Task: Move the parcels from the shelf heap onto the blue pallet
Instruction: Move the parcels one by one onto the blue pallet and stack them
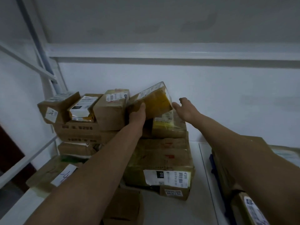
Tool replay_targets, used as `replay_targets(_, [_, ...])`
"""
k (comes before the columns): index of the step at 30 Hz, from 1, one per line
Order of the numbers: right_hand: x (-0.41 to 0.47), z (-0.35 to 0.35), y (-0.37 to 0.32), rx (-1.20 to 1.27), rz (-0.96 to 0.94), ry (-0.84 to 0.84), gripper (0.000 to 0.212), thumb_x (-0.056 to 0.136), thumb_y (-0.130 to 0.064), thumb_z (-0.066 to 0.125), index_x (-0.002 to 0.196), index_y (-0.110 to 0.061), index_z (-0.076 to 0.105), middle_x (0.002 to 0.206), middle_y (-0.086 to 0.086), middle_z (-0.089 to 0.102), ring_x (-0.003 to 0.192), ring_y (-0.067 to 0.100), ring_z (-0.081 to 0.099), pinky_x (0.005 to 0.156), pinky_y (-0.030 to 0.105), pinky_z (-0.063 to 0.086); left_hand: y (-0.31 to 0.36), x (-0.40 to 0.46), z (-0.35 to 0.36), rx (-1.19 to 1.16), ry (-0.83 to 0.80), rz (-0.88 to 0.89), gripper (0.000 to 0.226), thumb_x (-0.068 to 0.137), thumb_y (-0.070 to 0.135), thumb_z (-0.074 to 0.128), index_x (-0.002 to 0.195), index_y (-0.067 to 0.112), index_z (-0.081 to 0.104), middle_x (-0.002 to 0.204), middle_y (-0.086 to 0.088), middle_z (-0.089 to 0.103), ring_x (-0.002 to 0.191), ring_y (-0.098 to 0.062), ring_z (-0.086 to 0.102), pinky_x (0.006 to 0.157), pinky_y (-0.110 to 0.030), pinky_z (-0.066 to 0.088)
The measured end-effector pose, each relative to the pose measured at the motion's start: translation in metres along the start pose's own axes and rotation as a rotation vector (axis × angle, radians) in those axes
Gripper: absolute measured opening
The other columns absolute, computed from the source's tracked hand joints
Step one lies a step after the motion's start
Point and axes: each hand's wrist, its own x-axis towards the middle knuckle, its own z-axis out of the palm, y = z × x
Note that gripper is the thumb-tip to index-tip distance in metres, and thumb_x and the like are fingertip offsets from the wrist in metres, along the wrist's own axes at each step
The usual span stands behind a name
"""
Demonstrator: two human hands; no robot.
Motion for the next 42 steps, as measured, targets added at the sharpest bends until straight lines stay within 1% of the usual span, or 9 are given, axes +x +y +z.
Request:
replay_targets(4, [0.025,0.0,-0.023,0.22,0.064,0.023,0.071,0.096,-0.052,0.039,0.15,-0.008,0.023,0.153,0.017,0.03,0.137,0.034,0.035,0.107,0.045,0.034,0.01,0.018,0.009,-0.387,0.083,-0.109,0.076,0.09,0.064,0.043,0.148,0.015,0.032,0.148,-0.007,0.038,0.133,-0.03,0.039,0.107,-0.043,0.036])
replay_targets(8, [0.046,0.007,-0.041,0.338,0.15,-0.04,0.082,0.088,-0.065,0.039,0.151,-0.014,0.022,0.152,0.014,0.03,0.133,0.036,0.036,0.103,0.053,0.039,0.012,0.038,0.014,-0.479,0.083,-0.089,0.073,0.091,0.066,0.036,0.143,0.015,0.04,0.148,-0.008,0.043,0.134,-0.028,0.042,0.11,-0.044,0.037])
replay_targets(12, [0.057,0.016,-0.043,0.431,0.193,-0.119,0.089,0.074,-0.072,0.039,0.144,-0.018,0.033,0.139,0.013,0.046,0.12,0.037,0.049,0.097,0.055,0.045,0.012,0.042,0.021,-0.626,0.064,-0.2,0.071,0.083,0.067,0.054,0.138,0.023,0.046,0.134,-0.005,0.054,0.122,-0.03,0.05,0.104,-0.045,0.041])
replay_targets(17, [0.055,0.005,-0.038,0.607,0.141,-0.109,0.05,0.088,-0.049,0.034,0.122,-0.017,0.051,0.111,0.013,0.063,0.097,0.029,0.063,0.086,0.047,0.054,0.014,0.036,0.026,-0.666,-0.004,-0.109,0.047,0.087,0.047,0.062,0.125,0.024,0.048,0.093,-0.001,0.053,0.087,-0.021,0.054,0.094,-0.041,0.049])
replay_targets(21, [0.043,-0.011,-0.019,0.76,0.126,-0.075,0.032,0.097,-0.03,0.029,0.11,-0.02,0.056,0.09,0.0,0.063,0.078,0.015,0.059,0.065,0.03,0.049,0.014,0.024,0.032,-0.642,-0.033,0.034,0.073,0.082,0.034,0.071,0.144,0.031,0.032,0.125,-0.002,0.051,0.108,-0.023,0.053,0.094,-0.045,0.05])
replay_targets(28, [0.014,-0.034,0.013,0.803,0.183,-0.019,0.041,0.095,-0.047,0.044,0.132,-0.031,0.038,0.1,0.004,0.063,0.094,0.027,0.061,0.089,0.048,0.053,0.017,0.016,0.027,-0.469,-0.268,0.247,0.058,0.077,0.015,0.072,0.128,0.02,0.044,0.118,-0.008,0.063,0.1,-0.026,0.067,0.071,-0.036,0.058])
replay_targets(34, [-0.017,-0.043,0.03,0.883,0.201,-0.022,0.057,0.087,-0.038,0.058,0.132,-0.01,0.04,0.105,0.016,0.064,0.09,0.03,0.064,0.08,0.045,0.058,0.025,0.007,0.04,-0.448,-0.336,0.253,0.08,0.078,0.025,0.072,0.145,0.029,0.026,0.135,-0.01,0.054,0.112,-0.028,0.061,0.095,-0.05,0.051])
replay_targets(38, [-0.035,-0.046,0.033,0.907,0.216,0.044,0.074,0.075,-0.04,0.068,0.132,-0.002,0.038,0.096,0.015,0.068,0.082,0.025,0.066,0.068,0.037,0.059,0.022,-0.011,0.068,-0.215,-0.492,0.262,0.041,0.087,0.025,0.069,0.122,0.028,0.047,0.112,-0.002,0.069,0.099,-0.022,0.068,0.088,-0.047,0.055])
replay_targets(42, [-0.051,-0.064,0.05,0.815,0.266,0.152,0.058,0.087,-0.047,0.062,0.127,-0.014,0.036,0.109,0.01,0.062,0.101,0.027,0.063,0.087,0.042,0.055,0.018,-0.021,0.095,-0.131,-0.619,0.263,0.068,0.082,0.03,0.075,0.138,0.032,0.037,0.115,0.002,0.07,0.1,-0.022,0.069,0.085,-0.05,0.055])
